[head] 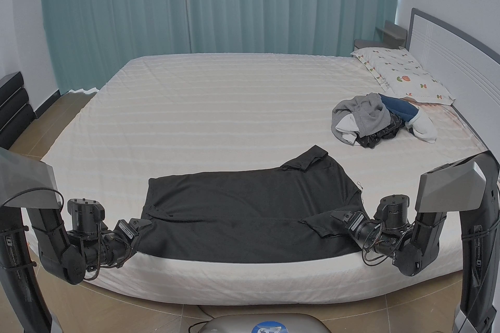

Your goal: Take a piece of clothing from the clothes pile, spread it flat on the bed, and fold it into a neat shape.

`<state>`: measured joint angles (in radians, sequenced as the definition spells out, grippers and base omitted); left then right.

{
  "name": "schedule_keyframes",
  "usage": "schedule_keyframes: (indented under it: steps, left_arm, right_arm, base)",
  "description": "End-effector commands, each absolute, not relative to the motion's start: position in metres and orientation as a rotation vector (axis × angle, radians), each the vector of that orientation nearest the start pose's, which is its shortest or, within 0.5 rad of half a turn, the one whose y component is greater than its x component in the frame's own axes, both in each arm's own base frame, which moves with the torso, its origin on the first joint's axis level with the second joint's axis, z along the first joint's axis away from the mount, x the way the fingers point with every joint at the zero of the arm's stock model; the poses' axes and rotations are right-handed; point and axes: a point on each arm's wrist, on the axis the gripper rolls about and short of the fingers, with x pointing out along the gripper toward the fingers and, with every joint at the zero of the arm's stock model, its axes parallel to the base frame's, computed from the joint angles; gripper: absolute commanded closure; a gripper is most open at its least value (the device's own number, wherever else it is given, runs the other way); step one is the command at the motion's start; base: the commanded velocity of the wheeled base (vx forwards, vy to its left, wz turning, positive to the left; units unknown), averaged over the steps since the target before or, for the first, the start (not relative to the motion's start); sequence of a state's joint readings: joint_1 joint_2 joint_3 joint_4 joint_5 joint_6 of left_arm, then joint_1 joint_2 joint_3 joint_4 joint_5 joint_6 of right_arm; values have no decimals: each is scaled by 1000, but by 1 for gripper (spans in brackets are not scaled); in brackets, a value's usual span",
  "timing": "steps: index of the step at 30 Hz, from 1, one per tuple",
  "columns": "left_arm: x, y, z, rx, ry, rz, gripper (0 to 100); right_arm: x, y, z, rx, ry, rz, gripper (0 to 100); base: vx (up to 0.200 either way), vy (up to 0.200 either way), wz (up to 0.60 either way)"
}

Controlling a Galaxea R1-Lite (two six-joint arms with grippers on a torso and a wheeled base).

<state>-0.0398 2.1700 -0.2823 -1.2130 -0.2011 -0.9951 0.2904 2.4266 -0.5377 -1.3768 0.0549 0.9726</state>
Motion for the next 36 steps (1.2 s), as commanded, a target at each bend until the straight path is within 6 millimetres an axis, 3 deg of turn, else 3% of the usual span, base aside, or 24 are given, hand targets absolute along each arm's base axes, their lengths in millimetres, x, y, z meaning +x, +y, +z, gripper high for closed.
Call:
schedule_keyframes:
  steps: [1,21,35,36]
  left_arm:
    - [266,-15,-6,-1006,738,126,0]
    - [265,-15,-7,-1003,742,127,0]
    - [265,-15,-7,-1003,742,127,0]
    - [265,-15,-7,-1003,742,127,0]
  right_arm:
    - [318,97,-43,880,629,62,100]
    - [280,92,-5,880,639,90,100]
    - [259,91,-18,843,744,71,100]
    - [260,90,-20,831,746,72,0]
  base:
    - [0,0,0]
    - [0,0,0]
    - [0,0,0]
    - [0,0,0]
